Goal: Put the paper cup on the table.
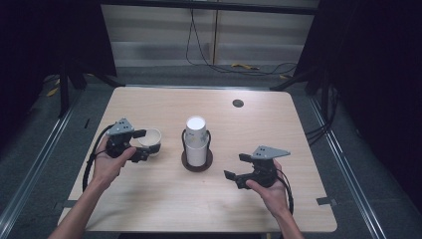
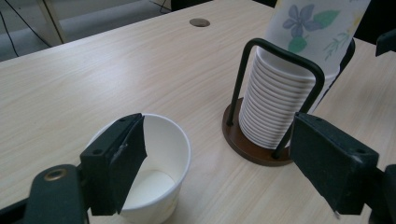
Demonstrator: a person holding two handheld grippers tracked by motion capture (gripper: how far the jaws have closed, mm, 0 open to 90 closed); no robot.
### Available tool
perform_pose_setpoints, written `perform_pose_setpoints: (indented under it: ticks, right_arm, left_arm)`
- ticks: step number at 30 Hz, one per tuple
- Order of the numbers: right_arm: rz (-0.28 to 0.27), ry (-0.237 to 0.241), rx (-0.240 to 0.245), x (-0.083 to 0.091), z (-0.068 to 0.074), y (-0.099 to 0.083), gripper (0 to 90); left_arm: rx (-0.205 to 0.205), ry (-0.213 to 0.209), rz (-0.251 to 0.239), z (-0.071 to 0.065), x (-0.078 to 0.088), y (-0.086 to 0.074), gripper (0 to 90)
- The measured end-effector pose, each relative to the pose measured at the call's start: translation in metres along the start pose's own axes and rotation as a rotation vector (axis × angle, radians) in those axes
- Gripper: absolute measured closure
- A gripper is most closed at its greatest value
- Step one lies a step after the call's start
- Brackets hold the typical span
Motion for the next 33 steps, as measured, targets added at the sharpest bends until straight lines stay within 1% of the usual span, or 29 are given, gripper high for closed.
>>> perform_pose_setpoints:
  ticks: [1, 3, 5, 6, 7, 8, 9, 10, 11, 12, 13, 14, 15, 17, 19, 20, 24, 25, 27, 29, 31, 33]
  right_arm:
    - [-0.001, -0.002, 0.000, 0.000, 0.000, 0.000, 14.4]
    - [-0.001, -0.004, 0.001, 0.000, 0.000, 0.000, 14.4]
    - [-0.003, -0.006, 0.002, 0.000, 0.000, 0.000, 14.4]
    - [-0.002, -0.009, 0.000, 0.000, 0.000, 0.000, 14.4]
    - [-0.002, -0.009, 0.001, 0.000, 0.000, -0.001, 14.4]
    - [-0.003, -0.010, 0.002, 0.000, -0.001, -0.001, 14.4]
    - [-0.002, -0.011, 0.003, 0.000, -0.001, -0.001, 14.4]
    - [-0.002, -0.014, -0.002, 0.000, -0.001, -0.002, 14.4]
    - [-0.002, -0.016, -0.003, 0.001, -0.002, -0.002, 14.4]
    - [-0.001, -0.016, -0.004, 0.001, -0.002, -0.002, 14.4]
    - [0.001, -0.018, -0.004, 0.001, -0.002, -0.003, 14.4]
    - [-0.003, -0.021, -0.004, 0.001, -0.002, -0.002, 14.4]
    - [-0.008, -0.022, -0.001, 0.002, -0.002, -0.002, 14.4]
    - [-0.012, -0.026, -0.003, 0.003, -0.001, -0.001, 14.4]
    - [-0.015, -0.030, -0.008, 0.003, -0.001, -0.001, 14.4]
    - [-0.014, -0.032, -0.009, 0.003, -0.002, -0.001, 14.4]
    - [-0.002, -0.042, -0.006, 0.005, 0.000, -0.006, 14.4]
    - [0.001, -0.043, -0.012, 0.006, 0.001, -0.008, 14.4]
    - [0.008, -0.043, -0.011, 0.008, 0.003, -0.011, 14.4]
    - [0.013, -0.046, -0.011, 0.009, 0.003, -0.013, 14.4]
    - [0.014, -0.050, -0.017, 0.010, 0.002, -0.015, 14.4]
    - [0.013, -0.054, -0.020, 0.009, 0.001, -0.018, 14.4]
  left_arm:
    - [0.011, -0.003, -0.005, -0.001, 0.000, -0.001, 18.6]
    - [0.019, -0.014, -0.012, -0.005, 0.002, -0.002, 18.6]
    - [0.006, -0.018, -0.007, -0.009, 0.004, -0.003, 18.6]
    - [0.005, -0.025, -0.014, -0.011, 0.005, -0.004, 18.6]
    - [0.026, -0.034, -0.023, -0.013, 0.006, -0.005, 18.6]
    - [0.031, -0.031, -0.034, -0.016, 0.007, -0.005, 18.6]
    - [0.004, -0.017, -0.034, -0.017, 0.008, -0.006, 18.7]
    - [-0.019, -0.012, -0.023, -0.019, 0.009, -0.007, 18.6]
    - [-0.001, -0.028, -0.022, -0.022, 0.010, -0.008, 18.7]
    - [0.033, -0.047, -0.036, -0.025, 0.010, -0.009, 18.6]
    - [0.040, -0.049, -0.037, -0.027, 0.011, -0.011, 18.7]
    - [0.021, -0.036, -0.030, -0.028, 0.012, -0.013, 18.7]
    - [0.017, -0.032, -0.031, -0.030, 0.013, -0.014, 18.7]
    - [0.030, -0.045, -0.033, -0.034, 0.016, -0.019, 18.6]
    - [0.022, -0.030, -0.033, -0.035, 0.018, -0.023, 18.7]
    - [0.031, -0.030, -0.033, -0.035, 0.019, -0.025, 18.6]
    - [0.032, -0.019, -0.029, -0.038, 0.021, -0.034, 18.6]
    - [0.038, -0.019, -0.026, -0.040, 0.022, -0.037, 18.6]
    - [0.023, -0.018, -0.011, -0.043, 0.022, -0.041, 18.6]
    - [0.035, -0.026, -0.007, -0.048, 0.024, -0.045, 18.5]
    - [0.039, -0.015, -0.004, -0.051, 0.026, -0.049, 18.5]
    - [0.043, -0.018, 0.012, -0.055, 0.027, -0.055, 18.5]
Point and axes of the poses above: each handheld gripper's, and its own axes: x roughly backward along the jaws, y roughly out of its top, z roughly to its left, the point moved 6 cm from there along -x, roughly forward along the jaws, and after that the axes turned 15 degrees about -z, right-handed, at the moved point
